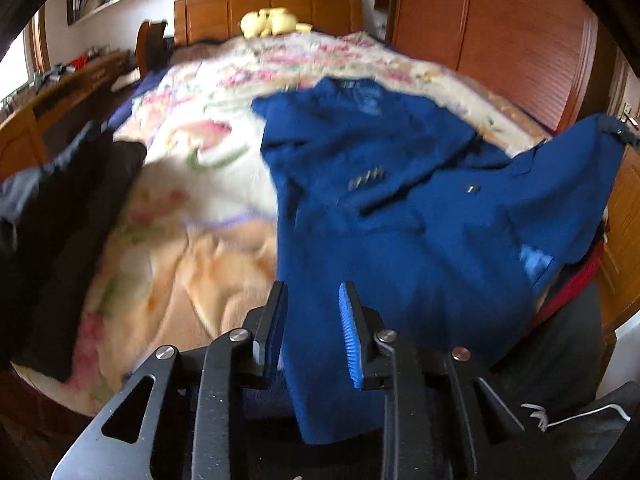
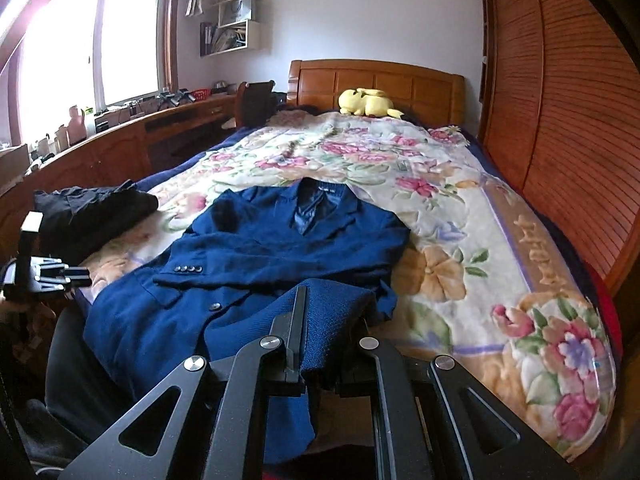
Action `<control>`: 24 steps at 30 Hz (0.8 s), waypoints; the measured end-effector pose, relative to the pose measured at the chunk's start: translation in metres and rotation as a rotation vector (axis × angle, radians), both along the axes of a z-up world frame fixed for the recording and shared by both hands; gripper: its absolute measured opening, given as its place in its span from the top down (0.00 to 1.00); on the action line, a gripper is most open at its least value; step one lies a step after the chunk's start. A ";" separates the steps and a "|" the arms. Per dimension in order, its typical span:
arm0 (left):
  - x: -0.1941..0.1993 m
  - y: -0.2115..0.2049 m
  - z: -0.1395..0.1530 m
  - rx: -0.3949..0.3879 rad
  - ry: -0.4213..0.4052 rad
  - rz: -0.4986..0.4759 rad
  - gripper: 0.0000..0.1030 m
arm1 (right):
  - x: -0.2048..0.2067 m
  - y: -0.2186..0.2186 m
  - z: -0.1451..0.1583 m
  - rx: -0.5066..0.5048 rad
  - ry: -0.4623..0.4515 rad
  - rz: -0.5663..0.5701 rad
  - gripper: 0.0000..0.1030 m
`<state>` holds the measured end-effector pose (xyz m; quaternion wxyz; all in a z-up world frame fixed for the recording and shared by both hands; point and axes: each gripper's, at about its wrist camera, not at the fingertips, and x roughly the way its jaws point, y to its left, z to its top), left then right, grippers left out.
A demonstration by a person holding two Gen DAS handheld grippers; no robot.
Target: Fold large clothes
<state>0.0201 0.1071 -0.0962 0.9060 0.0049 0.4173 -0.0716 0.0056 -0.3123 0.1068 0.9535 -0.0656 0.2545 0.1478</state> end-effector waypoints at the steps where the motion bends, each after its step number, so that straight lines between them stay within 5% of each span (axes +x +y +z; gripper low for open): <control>1: 0.000 0.000 -0.005 -0.003 0.011 0.005 0.72 | 0.003 0.000 0.000 0.000 0.004 0.000 0.92; 9: 0.003 0.001 -0.039 -0.017 0.079 0.013 0.71 | 0.013 0.001 -0.007 -0.004 0.022 -0.009 0.92; 15: 0.001 0.010 -0.045 -0.091 0.069 0.044 0.71 | 0.012 -0.004 -0.009 -0.004 0.035 -0.020 0.92; 22: 0.005 0.008 -0.045 -0.074 0.073 0.021 0.72 | 0.014 -0.004 -0.015 0.007 0.048 -0.019 0.92; 24: 0.004 0.007 -0.044 -0.091 0.071 0.001 0.87 | 0.013 -0.004 -0.016 0.011 0.049 -0.013 0.92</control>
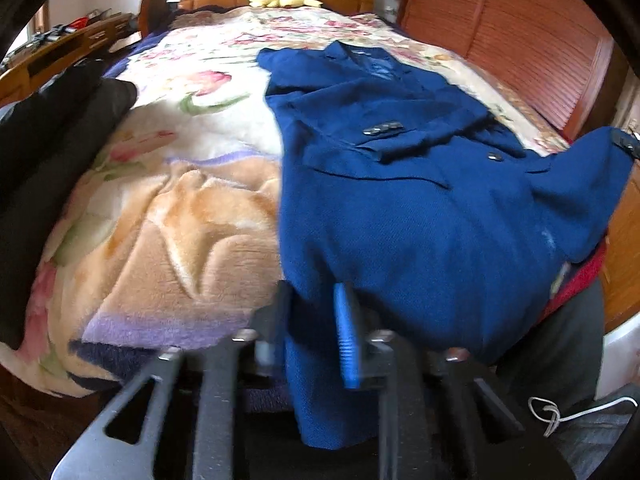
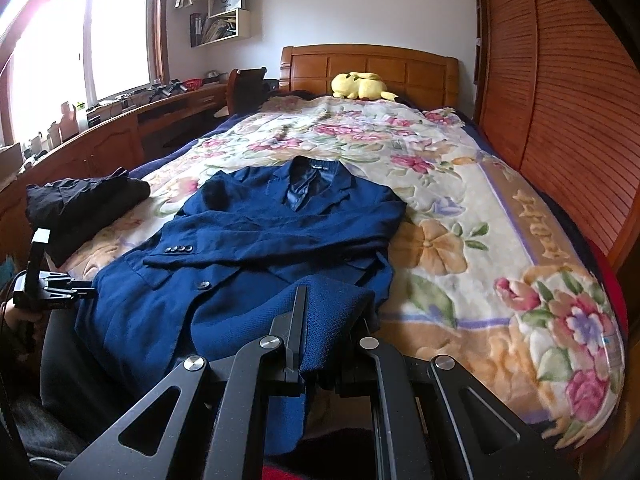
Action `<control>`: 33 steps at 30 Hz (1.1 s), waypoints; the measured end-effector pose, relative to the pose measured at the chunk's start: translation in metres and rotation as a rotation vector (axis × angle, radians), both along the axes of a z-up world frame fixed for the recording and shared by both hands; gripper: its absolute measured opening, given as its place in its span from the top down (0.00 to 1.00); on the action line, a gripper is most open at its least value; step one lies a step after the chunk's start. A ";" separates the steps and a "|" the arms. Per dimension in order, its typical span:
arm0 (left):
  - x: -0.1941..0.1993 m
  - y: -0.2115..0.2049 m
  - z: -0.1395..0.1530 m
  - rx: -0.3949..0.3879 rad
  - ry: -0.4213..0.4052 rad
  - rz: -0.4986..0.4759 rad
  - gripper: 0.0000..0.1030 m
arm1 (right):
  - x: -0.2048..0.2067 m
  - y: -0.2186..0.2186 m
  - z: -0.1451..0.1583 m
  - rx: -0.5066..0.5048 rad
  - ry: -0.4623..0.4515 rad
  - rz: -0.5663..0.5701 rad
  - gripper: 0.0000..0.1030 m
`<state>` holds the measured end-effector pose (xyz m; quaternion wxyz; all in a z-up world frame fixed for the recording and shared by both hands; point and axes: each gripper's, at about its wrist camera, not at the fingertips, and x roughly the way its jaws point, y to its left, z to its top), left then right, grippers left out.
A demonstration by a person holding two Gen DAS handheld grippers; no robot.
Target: Fold large clothes
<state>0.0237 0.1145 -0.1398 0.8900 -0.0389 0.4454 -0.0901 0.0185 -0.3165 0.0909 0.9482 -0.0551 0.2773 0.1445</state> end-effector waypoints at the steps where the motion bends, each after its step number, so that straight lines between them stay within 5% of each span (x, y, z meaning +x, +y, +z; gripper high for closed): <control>1: 0.000 -0.001 0.001 -0.002 0.000 -0.007 0.91 | -0.001 0.001 0.001 0.004 -0.002 0.006 0.92; 5: -0.005 -0.006 0.022 0.006 -0.058 -0.011 0.96 | -0.008 -0.001 0.006 0.011 -0.045 -0.003 0.92; 16: -0.023 -0.036 0.167 -0.032 -0.411 -0.048 0.96 | -0.055 -0.005 0.065 0.048 -0.258 -0.003 0.92; 23: -0.051 -0.035 0.228 -0.057 -0.566 -0.063 0.96 | -0.107 -0.012 0.107 0.070 -0.381 0.029 0.92; 28: -0.040 -0.024 0.234 -0.030 -0.581 -0.035 0.96 | -0.122 -0.018 0.119 0.091 -0.407 0.066 0.92; 33: 0.012 -0.010 0.202 -0.009 -0.487 0.014 0.96 | -0.078 -0.018 0.097 0.036 -0.344 0.026 0.92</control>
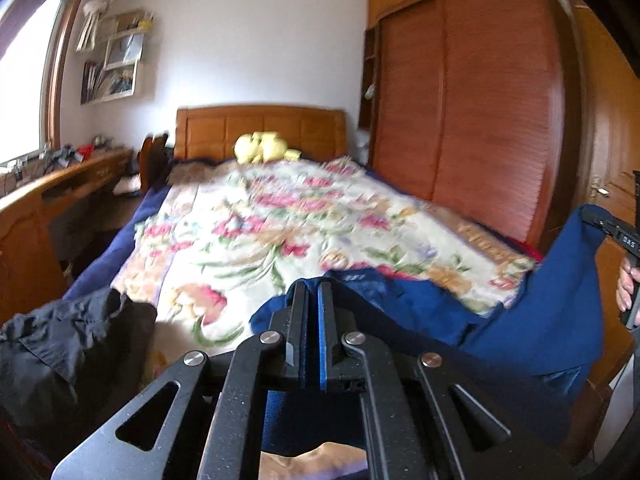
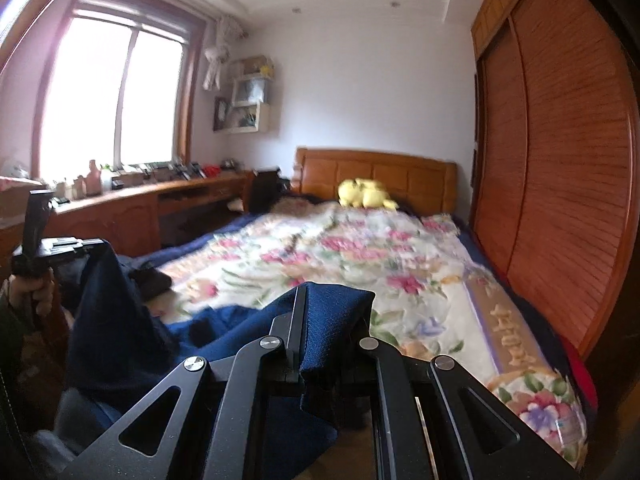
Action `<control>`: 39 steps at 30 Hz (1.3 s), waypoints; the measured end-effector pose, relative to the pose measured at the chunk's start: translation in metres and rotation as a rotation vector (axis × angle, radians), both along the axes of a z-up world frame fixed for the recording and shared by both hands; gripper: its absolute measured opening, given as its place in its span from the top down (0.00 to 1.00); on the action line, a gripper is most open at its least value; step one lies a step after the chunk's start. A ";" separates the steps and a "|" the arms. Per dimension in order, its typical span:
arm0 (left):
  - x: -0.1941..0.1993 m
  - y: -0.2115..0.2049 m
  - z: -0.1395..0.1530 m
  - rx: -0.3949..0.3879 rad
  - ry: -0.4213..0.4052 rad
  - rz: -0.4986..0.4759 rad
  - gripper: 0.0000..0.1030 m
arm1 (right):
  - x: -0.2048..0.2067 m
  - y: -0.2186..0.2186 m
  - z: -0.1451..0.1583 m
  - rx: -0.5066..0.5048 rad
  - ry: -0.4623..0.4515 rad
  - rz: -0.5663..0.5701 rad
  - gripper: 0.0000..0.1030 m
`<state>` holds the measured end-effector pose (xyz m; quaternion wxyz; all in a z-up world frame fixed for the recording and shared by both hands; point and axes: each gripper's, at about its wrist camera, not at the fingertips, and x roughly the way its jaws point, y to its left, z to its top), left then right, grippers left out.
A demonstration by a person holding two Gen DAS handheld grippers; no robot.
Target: Fold large clothes
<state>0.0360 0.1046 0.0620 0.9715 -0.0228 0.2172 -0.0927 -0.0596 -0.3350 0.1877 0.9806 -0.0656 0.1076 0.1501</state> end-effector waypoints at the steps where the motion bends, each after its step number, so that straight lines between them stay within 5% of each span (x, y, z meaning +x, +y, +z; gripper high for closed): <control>1: 0.012 0.001 -0.006 0.007 0.022 0.012 0.96 | 0.013 0.001 -0.005 -0.008 0.023 -0.012 0.92; 13: 0.136 -0.010 -0.051 0.032 0.147 0.076 0.96 | 0.192 0.002 -0.080 -0.017 0.191 -0.143 0.92; 22: 0.206 -0.025 -0.040 0.085 0.120 0.133 0.96 | 0.247 0.018 -0.070 0.017 0.115 -0.222 0.92; 29: 0.231 -0.045 -0.078 0.118 0.182 0.100 0.96 | 0.283 0.023 -0.123 0.003 0.304 -0.221 0.91; 33: 0.224 -0.057 -0.096 0.172 0.185 0.069 0.79 | 0.283 0.037 -0.142 -0.059 0.354 -0.225 0.82; 39: 0.198 -0.061 -0.109 0.096 0.174 -0.008 0.70 | 0.272 0.052 -0.130 -0.108 0.363 -0.214 0.56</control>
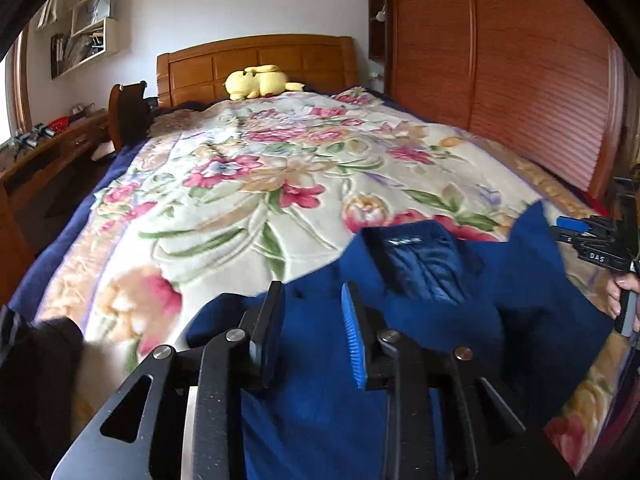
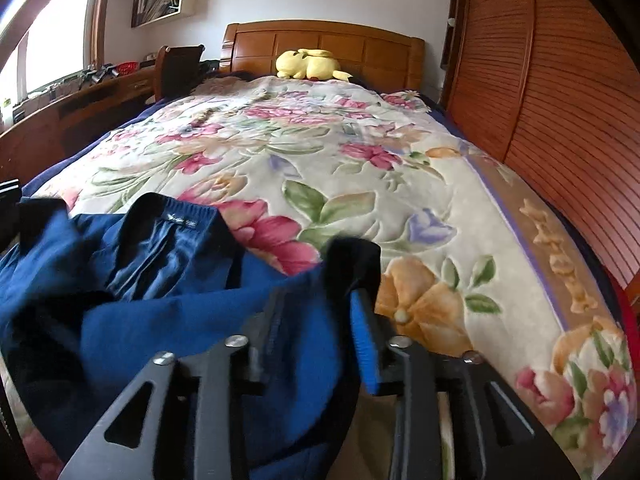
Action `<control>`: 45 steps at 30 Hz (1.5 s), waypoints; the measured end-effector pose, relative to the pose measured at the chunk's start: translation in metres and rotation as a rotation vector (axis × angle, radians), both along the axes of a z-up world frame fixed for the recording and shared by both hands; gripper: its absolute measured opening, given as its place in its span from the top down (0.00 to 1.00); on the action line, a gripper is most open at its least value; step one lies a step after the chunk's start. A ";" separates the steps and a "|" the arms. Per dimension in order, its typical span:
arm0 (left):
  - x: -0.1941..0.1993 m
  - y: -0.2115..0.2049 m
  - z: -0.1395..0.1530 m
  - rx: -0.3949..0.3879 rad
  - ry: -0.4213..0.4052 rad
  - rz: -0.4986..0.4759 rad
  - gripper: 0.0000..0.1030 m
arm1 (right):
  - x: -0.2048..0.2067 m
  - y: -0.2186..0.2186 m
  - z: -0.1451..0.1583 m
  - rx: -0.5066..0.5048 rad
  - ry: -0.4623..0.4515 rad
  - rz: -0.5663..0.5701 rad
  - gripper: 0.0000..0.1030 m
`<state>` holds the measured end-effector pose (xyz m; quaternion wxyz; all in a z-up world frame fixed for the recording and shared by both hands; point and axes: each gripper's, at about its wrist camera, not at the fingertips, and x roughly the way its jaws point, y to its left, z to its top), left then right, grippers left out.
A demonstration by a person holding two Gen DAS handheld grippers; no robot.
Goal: Fold large clothes
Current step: 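Lay the hem over the collar and open both tools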
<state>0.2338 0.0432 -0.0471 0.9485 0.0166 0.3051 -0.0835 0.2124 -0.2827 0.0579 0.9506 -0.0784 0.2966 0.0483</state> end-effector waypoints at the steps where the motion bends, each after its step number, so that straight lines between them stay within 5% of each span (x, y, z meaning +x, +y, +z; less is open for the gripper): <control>1: -0.006 0.001 -0.002 -0.019 -0.005 -0.009 0.70 | 0.001 0.000 -0.002 -0.003 -0.002 0.000 0.54; 6: -0.025 0.002 -0.010 -0.041 -0.015 -0.024 0.70 | -0.025 0.014 -0.002 -0.017 0.002 0.034 0.46; 17: -0.046 0.012 -0.027 -0.063 0.017 -0.079 0.70 | -0.041 0.057 -0.011 -0.043 0.141 0.164 0.45; 30: -0.052 0.015 -0.032 -0.054 0.025 -0.083 0.70 | 0.001 0.057 -0.021 -0.329 0.281 0.119 0.46; 31: -0.052 0.017 -0.032 -0.057 0.025 -0.080 0.70 | 0.008 0.056 -0.020 -0.335 0.280 0.115 0.51; 33: -0.054 0.020 -0.032 -0.060 0.025 -0.073 0.70 | 0.022 0.058 -0.016 -0.344 0.285 0.130 0.88; 34: -0.055 0.022 -0.033 -0.062 0.026 -0.070 0.70 | 0.028 0.061 -0.015 -0.355 0.284 0.141 0.93; 45: -0.052 0.034 -0.036 -0.074 0.031 -0.048 0.70 | 0.092 0.122 0.017 -0.404 0.130 0.202 0.96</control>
